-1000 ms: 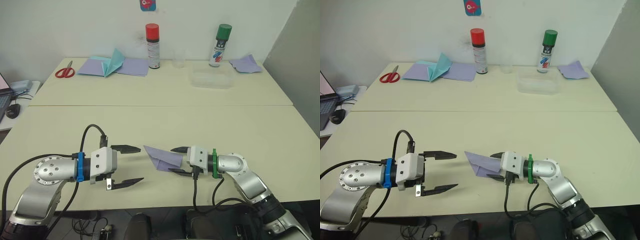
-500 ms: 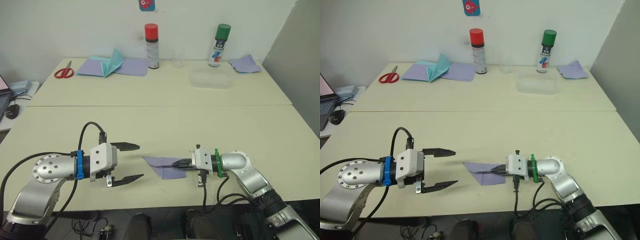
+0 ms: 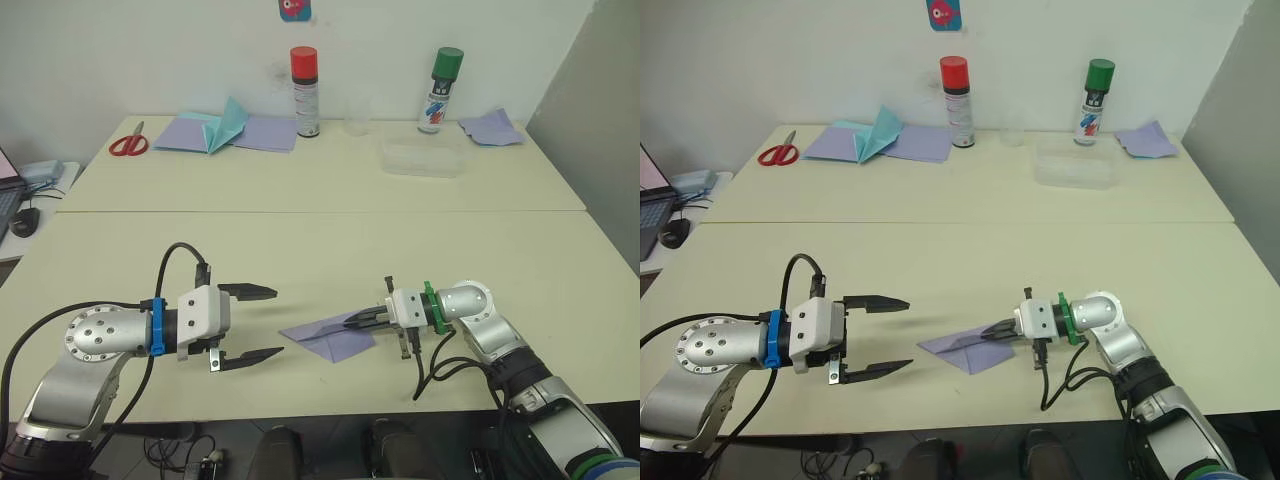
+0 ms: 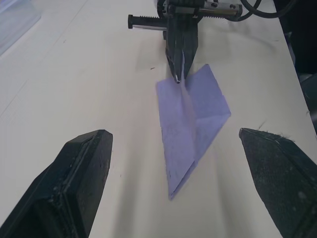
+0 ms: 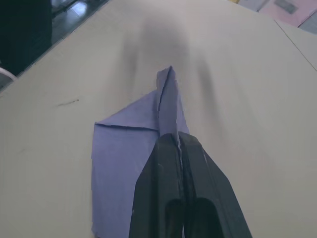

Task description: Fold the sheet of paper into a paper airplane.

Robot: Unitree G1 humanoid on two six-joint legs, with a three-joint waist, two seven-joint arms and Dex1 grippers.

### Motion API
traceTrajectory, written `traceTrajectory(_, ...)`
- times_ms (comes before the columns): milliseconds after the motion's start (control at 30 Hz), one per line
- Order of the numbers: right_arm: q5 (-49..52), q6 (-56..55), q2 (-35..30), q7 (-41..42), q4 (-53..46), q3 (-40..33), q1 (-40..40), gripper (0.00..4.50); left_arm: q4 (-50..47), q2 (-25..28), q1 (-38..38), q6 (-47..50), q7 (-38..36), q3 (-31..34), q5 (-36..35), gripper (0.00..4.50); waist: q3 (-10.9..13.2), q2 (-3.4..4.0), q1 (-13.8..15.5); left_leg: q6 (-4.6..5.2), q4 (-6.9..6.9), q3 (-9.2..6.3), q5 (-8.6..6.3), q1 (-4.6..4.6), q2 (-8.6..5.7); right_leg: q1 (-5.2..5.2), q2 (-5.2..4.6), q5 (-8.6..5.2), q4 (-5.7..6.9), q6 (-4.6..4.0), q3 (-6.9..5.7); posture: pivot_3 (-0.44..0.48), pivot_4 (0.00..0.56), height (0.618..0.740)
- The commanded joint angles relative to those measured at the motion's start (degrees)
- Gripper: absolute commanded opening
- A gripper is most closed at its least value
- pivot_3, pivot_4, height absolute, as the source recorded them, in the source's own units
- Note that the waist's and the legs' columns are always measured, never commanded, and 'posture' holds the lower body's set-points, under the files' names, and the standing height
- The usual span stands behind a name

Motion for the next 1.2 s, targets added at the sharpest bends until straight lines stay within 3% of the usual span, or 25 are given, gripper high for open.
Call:
traceTrajectory(33, -2.21, 3.34, -0.06, -4.68, -3.11, -1.51, -0.2, 0.03, 0.23, 0.06, -0.38, -1.86, 0.1, -0.14, 0.07, 4.5, 0.0, 0.0, 0.03, 0.0, 0.0, 0.0, 0.0, 0.0, 0.0, 0.01, 0.0, 0.0, 0.0, 0.0, 0.0, 0.0, 0.15, 0.74)
traceTrajectory(333, -2.67, 7.94, -1.71, -8.53, -7.97, -2.24, 1.5, 0.03, 4.25, -0.04, -1.42, -4.77, -0.54, -0.96, 0.35, 4.5, 0.0, 0.0, 0.05, 0.0, 0.02, 0.03, 0.0, 0.0, -0.03, 0.0, -0.01, 0.01, 0.0, 0.02, -0.03, 0.0, 0.15, 0.74)
traceTrajectory(700, -2.02, 8.78, -2.25, -7.33, -9.47, -2.37, 2.75, 0.03, 7.34, -0.32, -3.03, -7.33, -1.24, -2.37, 0.5, 4.5, 0.0, 0.0, 0.05, 0.0, 0.01, 0.04, 0.0, -0.01, -0.03, 0.01, 0.01, 0.01, 0.0, 0.02, -0.07, 0.0, 0.15, 0.74)
traceTrajectory(800, -1.35, 9.37, -2.76, -6.09, -10.48, -2.4, 3.18, 0.58, 7.82, -0.25, -3.26, -7.61, -1.58, -2.41, 0.46, 4.5, 0.0, 0.0, 0.05, 0.0, 0.01, 0.05, 0.0, -0.01, -0.03, 0.01, 0.01, 0.01, 0.0, 0.02, -0.08, 0.0, 0.15, 0.74)
traceTrajectory(1000, -0.25, 9.89, -4.89, -4.3, -15.25, -3.01, 4.34, 2.77, 8.75, -0.45, -4.31, -7.68, -1.86, -2.53, 0.42, 4.5, 0.0, 0.0, 0.05, 0.0, 0.02, 0.05, 0.0, 0.0, -0.02, 0.01, 0.01, 0.02, 0.0, 0.03, -0.1, 0.0, 0.15, 0.74)
traceTrajectory(1100, 1.89, 12.27, -6.34, -3.91, -19.7, -4.27, 5.17, 3.83, 9.38, -1.87, -7.77, -3.05, 0.54, -2.44, -1.23, 4.5, 0.0, 0.0, 0.16, 0.0, 0.02, 0.04, 0.0, -0.02, -0.03, 0.02, 0.01, 0.02, 0.0, 0.03, -0.13, 0.0, 0.15, 0.74)
traceTrajectory(1200, 4.04, 15.52, -7.16, -4.38, -23.47, -5.38, 5.7, 3.86, 11.45, -4.11, -12.46, 1.0, 2.91, -2.94, -1.84, 4.12, 0.0, 0.0, 0.33, 0.0, 0.05, 0.03, 0.0, -0.02, -0.04, 0.07, 0.02, 0.02, 0.0, 0.05, -0.2, 0.0, 0.15, 0.74)
